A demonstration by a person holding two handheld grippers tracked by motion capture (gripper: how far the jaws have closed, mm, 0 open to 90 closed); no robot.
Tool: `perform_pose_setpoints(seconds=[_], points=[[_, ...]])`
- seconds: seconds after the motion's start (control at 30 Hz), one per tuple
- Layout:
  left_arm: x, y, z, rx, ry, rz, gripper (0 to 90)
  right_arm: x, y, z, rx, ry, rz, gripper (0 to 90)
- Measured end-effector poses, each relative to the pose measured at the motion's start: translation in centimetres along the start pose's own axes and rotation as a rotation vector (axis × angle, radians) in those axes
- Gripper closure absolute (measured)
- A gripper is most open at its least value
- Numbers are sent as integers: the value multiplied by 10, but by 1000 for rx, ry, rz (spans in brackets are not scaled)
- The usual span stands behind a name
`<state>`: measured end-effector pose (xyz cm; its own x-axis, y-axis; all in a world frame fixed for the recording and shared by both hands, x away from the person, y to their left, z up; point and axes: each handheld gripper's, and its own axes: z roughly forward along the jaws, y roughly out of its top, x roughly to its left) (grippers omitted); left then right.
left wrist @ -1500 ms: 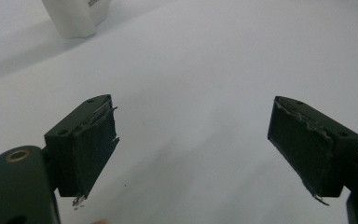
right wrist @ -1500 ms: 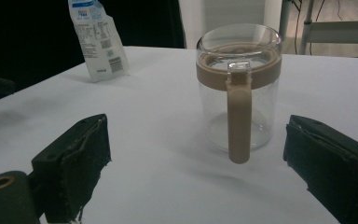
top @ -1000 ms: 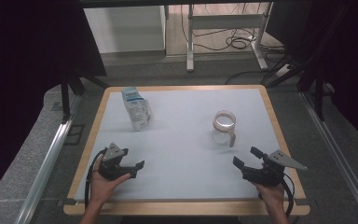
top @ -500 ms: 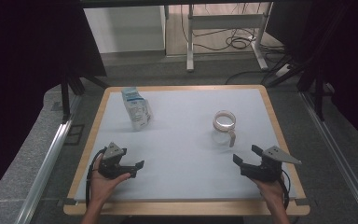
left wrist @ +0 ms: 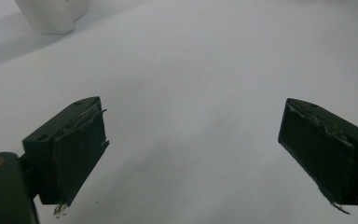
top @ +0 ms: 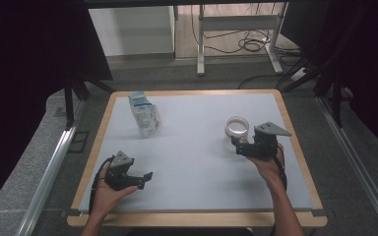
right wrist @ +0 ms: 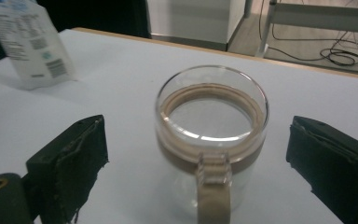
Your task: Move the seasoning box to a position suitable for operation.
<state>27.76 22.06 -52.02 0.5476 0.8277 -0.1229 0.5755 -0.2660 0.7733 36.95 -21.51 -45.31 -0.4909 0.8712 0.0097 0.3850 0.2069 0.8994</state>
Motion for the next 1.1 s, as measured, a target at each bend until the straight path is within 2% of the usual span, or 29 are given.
perform_pose_setpoints(seconds=[0.03, 0.07, 0.1, 0.13, 0.2, 0.23, 0.27, 0.43, 0.6, 0.63, 0.7, 0.77, 0.83, 0.97, 1.0, 1.07, 1.1], points=[[0, 0, 0, 0, 0, 0, 69, 0, 0, 0, 0, 0, 0, 50], [1, -1, -2, -3, 1, -5, 68, -3, 1, 12, 12, 2, 14, 40], [1, -1, -2, -3, 1, -5, 68, -3, 1, 12, 12, 2, 14, 40], [2, -1, -4, -7, 7, -4, 67, -6, 1, 24, 32, -2, 18, 32], [2, -1, -4, -9, 7, -5, 61, -8, -1, 36, 50, -1, 26, 26], [2, -1, -4, -10, 5, -7, 61, -8, -1, 36, 50, -1, 26, 26], [2, -1, -3, -9, -3, -11, 50, -10, -2, 46, 61, -1, 28, 22], [2, -1, 2, 4, -10, -15, 40, -11, -4, 59, 73, -1, 35, 20], [3, -3, 9, 22, -12, -13, 35, -12, -9, 73, 108, -7, 22, 41], [3, -3, 9, 22, -12, -13, 35, -12, -9, 73, 108, -7, 22, 41], [4, -3, 9, 20, -8, -17, 35, -11, -10, 73, 104, -11, 19, 98], [5, -3, 9, 20, -2, -18, 37, -9, -9, 73, 110, -32, 5, 108], [5, -3, 7, 9, 2, -24, 40, -10, -8, 73, 115, -32, 0, 109], [5, -2, 5, -2, 9, -24, 48, -11, -7, 69, 126, -15, -4, 112], [5, -2, 4, -4, 10, -21, 50, -11, -5, 61, 118, 2, -6, 112], [4, -1, 4, -6, 6, -18, 50, -10, -5, 57, 111, 13, -11, 112], [3, -1, 4, -4, 2, -13, 51, -8, -2, 47, 109, 39, -33, 112]])
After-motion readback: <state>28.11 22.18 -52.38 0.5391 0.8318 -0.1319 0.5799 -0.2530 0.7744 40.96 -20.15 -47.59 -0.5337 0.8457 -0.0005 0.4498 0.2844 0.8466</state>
